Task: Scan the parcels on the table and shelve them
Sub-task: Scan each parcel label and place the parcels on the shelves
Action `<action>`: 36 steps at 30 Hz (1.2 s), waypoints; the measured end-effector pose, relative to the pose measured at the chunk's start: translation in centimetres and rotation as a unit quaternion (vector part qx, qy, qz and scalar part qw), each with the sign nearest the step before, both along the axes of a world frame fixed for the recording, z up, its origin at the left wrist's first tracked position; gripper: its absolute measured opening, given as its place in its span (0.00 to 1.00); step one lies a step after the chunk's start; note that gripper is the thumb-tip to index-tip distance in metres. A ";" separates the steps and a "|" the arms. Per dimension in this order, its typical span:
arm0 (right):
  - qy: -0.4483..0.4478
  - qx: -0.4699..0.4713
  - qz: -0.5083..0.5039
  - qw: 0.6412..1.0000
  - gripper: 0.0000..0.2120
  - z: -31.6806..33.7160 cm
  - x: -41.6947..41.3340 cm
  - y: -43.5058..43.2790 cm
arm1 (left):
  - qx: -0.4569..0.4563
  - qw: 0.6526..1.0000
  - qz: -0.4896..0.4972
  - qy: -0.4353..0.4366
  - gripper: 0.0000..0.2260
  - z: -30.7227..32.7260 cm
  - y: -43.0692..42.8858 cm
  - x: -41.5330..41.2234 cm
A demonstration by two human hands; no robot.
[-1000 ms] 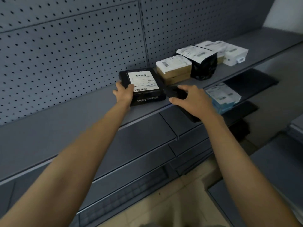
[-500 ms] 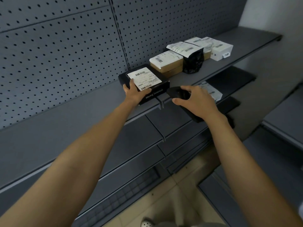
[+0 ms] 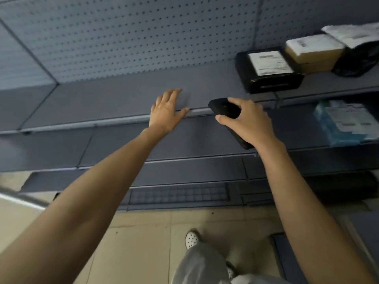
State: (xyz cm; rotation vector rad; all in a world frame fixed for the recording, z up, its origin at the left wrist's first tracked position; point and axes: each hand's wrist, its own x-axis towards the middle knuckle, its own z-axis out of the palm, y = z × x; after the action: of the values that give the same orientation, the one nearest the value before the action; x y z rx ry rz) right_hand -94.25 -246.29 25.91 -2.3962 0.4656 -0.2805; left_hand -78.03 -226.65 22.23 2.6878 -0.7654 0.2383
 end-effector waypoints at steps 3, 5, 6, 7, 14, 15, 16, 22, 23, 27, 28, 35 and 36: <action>-0.012 0.001 0.091 0.996 0.34 0.0 1.2 6.1 | 0.036 0.996 0.066 -0.036 0.28 -0.3 8.7 -2.0; -0.015 -0.007 0.146 0.989 0.34 0.1 1.9 10.2 | 0.058 0.990 0.115 -0.052 0.29 -0.2 14.4 -3.9; -0.017 -0.012 0.169 0.985 0.34 0.1 2.2 12.3 | 0.071 0.987 0.135 -0.057 0.29 -0.2 17.0 -5.0; -0.017 -0.015 0.194 0.981 0.34 0.1 2.5 14.5 | 0.085 0.983 0.154 -0.061 0.30 -0.3 19.8 -6.2; 0.005 -0.038 0.368 0.929 0.33 0.1 1.9 32.9 | 0.150 0.942 0.296 -0.058 0.29 -2.2 39.2 -14.9; 0.005 -0.042 0.386 0.922 0.33 0.1 1.7 35.7 | 0.150 0.937 0.312 -0.054 0.28 -2.4 41.8 -16.2; 0.003 -0.043 0.402 0.915 0.34 0.0 1.5 38.5 | 0.149 0.932 0.327 -0.049 0.27 -2.6 44.4 -17.4; 0.012 -0.049 0.474 0.879 0.34 -0.8 -0.8 55.9 | 0.163 0.902 0.400 0.001 0.22 -4.2 60.7 -25.5; 0.015 -0.044 0.485 0.873 0.33 -1.0 -1.3 59.0 | 0.167 0.896 0.412 0.011 0.22 -4.3 63.5 -26.7; 0.029 -0.028 0.523 0.852 0.32 -2.4 -3.5 71.0 | 0.168 0.868 0.467 0.021 0.21 -4.1 73.9 -30.3; 0.037 -0.022 0.528 0.848 0.32 -2.8 -3.8 73.5 | 0.162 0.862 0.480 0.019 0.20 -4.1 76.2 -30.8; 0.072 -0.026 0.533 0.842 0.31 -5.1 -0.9 85.7 | 0.122 0.845 0.516 0.073 0.20 -7.3 86.9 -28.6; 0.077 -0.019 0.529 0.845 0.31 -5.7 0.1 87.0 | 0.117 0.846 0.514 0.081 0.20 -7.9 88.1 -27.6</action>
State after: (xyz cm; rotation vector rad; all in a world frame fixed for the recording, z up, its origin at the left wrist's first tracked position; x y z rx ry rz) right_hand -94.13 -159.27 20.23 -2.3395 -0.8241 0.4069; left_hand -105.61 -138.51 14.35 3.0090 0.8177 0.1529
